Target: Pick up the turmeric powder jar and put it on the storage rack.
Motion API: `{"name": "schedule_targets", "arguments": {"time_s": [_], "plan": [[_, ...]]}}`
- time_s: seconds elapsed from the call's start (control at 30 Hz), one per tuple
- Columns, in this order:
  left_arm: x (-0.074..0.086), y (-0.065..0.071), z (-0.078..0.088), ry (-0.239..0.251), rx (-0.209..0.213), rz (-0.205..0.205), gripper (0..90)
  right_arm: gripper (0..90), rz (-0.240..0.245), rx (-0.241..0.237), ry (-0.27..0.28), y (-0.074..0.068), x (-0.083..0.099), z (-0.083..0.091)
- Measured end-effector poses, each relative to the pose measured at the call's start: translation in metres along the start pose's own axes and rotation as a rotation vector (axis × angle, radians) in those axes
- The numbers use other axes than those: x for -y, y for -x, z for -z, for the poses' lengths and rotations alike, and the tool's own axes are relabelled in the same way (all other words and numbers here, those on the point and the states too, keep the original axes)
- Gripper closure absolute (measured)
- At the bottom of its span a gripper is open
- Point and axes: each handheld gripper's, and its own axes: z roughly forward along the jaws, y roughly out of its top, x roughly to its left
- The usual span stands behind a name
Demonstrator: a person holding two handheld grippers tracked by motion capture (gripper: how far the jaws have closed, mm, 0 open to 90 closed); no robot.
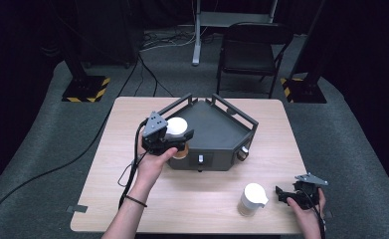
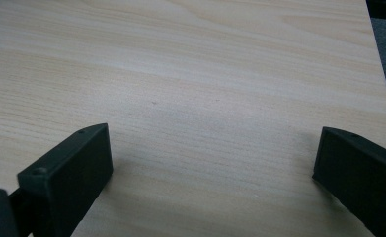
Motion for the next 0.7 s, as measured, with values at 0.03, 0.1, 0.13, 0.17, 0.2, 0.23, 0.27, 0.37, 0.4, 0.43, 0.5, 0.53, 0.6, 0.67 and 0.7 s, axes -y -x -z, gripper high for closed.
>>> {"name": "schedule_targets", "arguments": {"time_s": [0.03,0.1,0.13,0.17,0.2,0.23,0.27,0.37,0.4,0.43,0.5,0.53,0.6,0.67,0.7], "plan": [[0.000,0.001,-0.001,0.002,-0.010,-0.001,30.5,0.4,0.000,0.000,0.000,0.000,0.000,0.000],[-0.001,-0.002,-0.003,0.000,-0.025,0.014,30.5,0.4,0.000,0.000,0.000,0.000,0.000,0.000],[-0.001,-0.002,-0.003,0.000,-0.025,0.014,30.5,0.4,0.000,0.000,0.000,0.000,0.000,0.000],[-0.001,-0.003,-0.005,0.001,-0.030,0.020,30.5,0.4,0.000,0.000,0.000,0.000,0.000,0.000],[-0.002,-0.004,-0.006,-0.001,-0.036,0.023,30.6,0.4,0.000,0.000,0.000,0.000,0.000,0.000],[-0.002,-0.004,-0.008,-0.006,-0.045,0.022,30.5,0.4,0.000,0.000,0.000,0.000,0.000,0.000],[-0.003,-0.004,-0.009,-0.009,-0.053,0.015,30.6,0.4,0.000,0.000,0.000,0.000,0.000,0.000],[-0.003,-0.006,-0.013,-0.003,-0.071,0.017,30.6,0.4,0.000,0.000,0.000,0.000,0.000,0.000],[-0.003,-0.007,-0.015,0.001,-0.074,0.021,30.6,0.4,0.000,0.000,0.000,0.000,0.000,0.000],[-0.004,-0.007,-0.016,0.002,-0.080,0.020,30.6,0.4,0.000,0.000,0.000,0.000,0.000,0.000],[-0.005,-0.008,-0.018,0.009,-0.091,0.024,30.6,0.4,0.000,0.000,0.000,0.000,0.000,0.000],[-0.006,-0.008,-0.020,0.011,-0.093,0.024,30.6,0.4,0.000,0.000,0.000,0.000,0.000,0.000],[-0.007,-0.008,-0.022,0.007,-0.103,0.021,30.6,0.4,0.000,0.000,0.000,0.000,0.000,0.000],[-0.009,-0.008,-0.025,-0.001,-0.114,0.013,30.6,0.4,0.000,0.000,0.000,0.000,0.000,0.000],[-0.009,-0.008,-0.027,-0.001,-0.116,0.017,30.6,0.4,0.000,0.000,0.000,0.000,0.000,0.000]]}}
